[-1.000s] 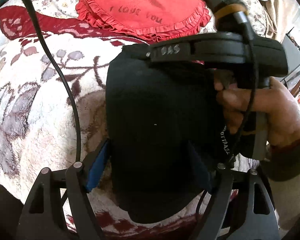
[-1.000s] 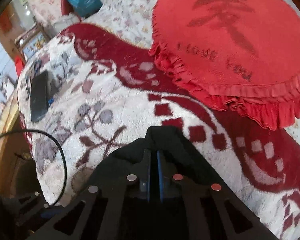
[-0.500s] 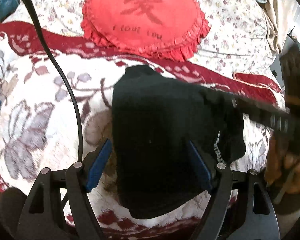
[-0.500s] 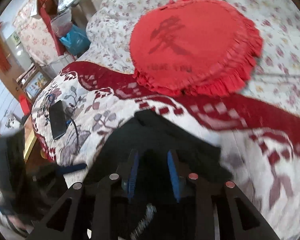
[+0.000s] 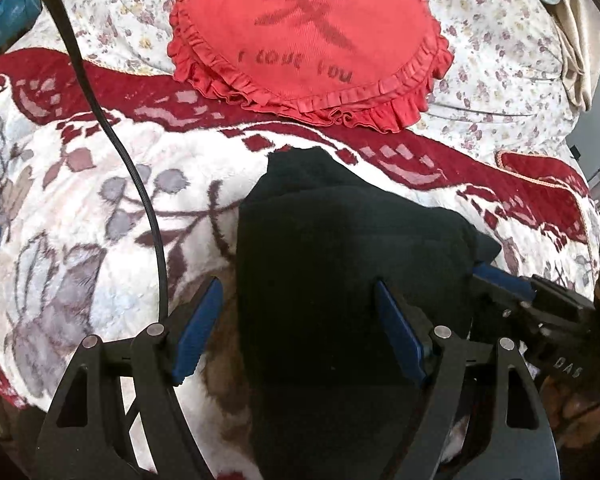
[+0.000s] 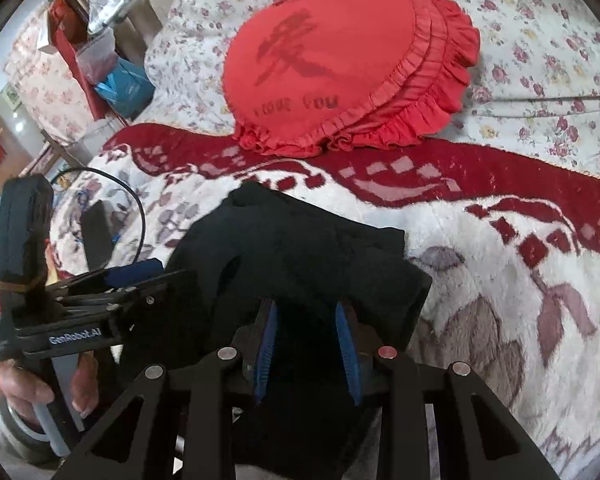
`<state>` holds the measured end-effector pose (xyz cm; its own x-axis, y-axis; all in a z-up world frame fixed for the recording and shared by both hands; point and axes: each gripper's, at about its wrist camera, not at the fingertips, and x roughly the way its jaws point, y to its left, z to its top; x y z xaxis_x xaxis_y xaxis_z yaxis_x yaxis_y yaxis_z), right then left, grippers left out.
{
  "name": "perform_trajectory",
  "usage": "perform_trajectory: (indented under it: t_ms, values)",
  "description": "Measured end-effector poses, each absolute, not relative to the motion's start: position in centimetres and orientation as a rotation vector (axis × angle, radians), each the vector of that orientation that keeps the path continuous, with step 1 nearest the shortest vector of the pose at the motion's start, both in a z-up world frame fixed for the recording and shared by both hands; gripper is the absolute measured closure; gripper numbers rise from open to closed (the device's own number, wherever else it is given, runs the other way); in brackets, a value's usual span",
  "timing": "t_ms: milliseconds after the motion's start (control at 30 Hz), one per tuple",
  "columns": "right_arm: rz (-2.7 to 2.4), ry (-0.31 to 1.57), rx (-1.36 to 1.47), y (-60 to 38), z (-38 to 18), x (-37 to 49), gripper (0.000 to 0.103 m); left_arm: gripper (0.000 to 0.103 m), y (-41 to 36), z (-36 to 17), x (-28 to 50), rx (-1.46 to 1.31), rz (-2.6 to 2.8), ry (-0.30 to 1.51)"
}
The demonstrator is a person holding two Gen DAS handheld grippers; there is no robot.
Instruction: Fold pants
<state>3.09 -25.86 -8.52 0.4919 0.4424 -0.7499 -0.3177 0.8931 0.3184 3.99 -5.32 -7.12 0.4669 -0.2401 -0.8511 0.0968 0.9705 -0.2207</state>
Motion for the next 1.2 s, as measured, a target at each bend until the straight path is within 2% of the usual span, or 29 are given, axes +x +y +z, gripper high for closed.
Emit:
perform_trajectory:
  t_ms: [200, 267, 367, 500, 633, 867, 933, 1000, 1100, 1167, 1200]
  values:
    - [0.458, 0.960, 0.207, -26.8, -9.2, 3.7, 0.072, 0.023, -5.8, -7.6, 5.1, -0.157, -0.210, 1.074]
    - [0.451, 0.958, 0.223, -27.1, -8.7, 3.2, 0.068, 0.023, -5.8, -7.3, 4.8, -0.148, -0.209, 1.068]
    - [0.463, 0.943, 0.256, -28.0, -7.9, 2.3, 0.055, 0.024, -5.4, -6.8, 4.2, -0.146, -0.208, 1.074]
    - [0.453, 0.944, 0.269, -28.9, -7.5, 1.2, 0.050, 0.024, -4.4, -6.1, 3.4, -0.176, -0.211, 1.084]
    - [0.461, 0.972, 0.284, -29.7, -8.4, 0.3, 0.039, 0.023, -2.8, -5.5, 2.2, -0.244, -0.250, 1.079]
    - [0.515, 1.020, 0.380, -29.7, -11.1, 0.7, 0.035, 0.023, -0.7, -7.4, 1.1, -0.359, -0.291, 1.132]
    - [0.528, 1.031, 0.407, -29.6, -12.0, 1.2, 0.030, 0.022, -0.9, -8.2, 1.1, -0.378, -0.305, 1.150]
    - [0.544, 1.003, 0.433, -29.5, -12.1, 1.4, 0.025, 0.017, -1.3, -8.9, 1.2, -0.415, -0.327, 1.153]
    - [0.586, 0.976, 0.444, -28.8, -12.1, 1.9, 0.025, 0.008, -2.0, -9.4, 1.5, -0.429, -0.316, 1.154]
    - [0.598, 0.964, 0.449, -28.3, -12.3, 2.2, 0.028, 0.006, -3.0, -9.3, 1.6, -0.405, -0.321, 1.140]
    - [0.589, 0.956, 0.440, -28.0, -12.3, 2.2, 0.036, 0.006, -3.7, -9.3, 1.6, -0.379, -0.328, 1.136]
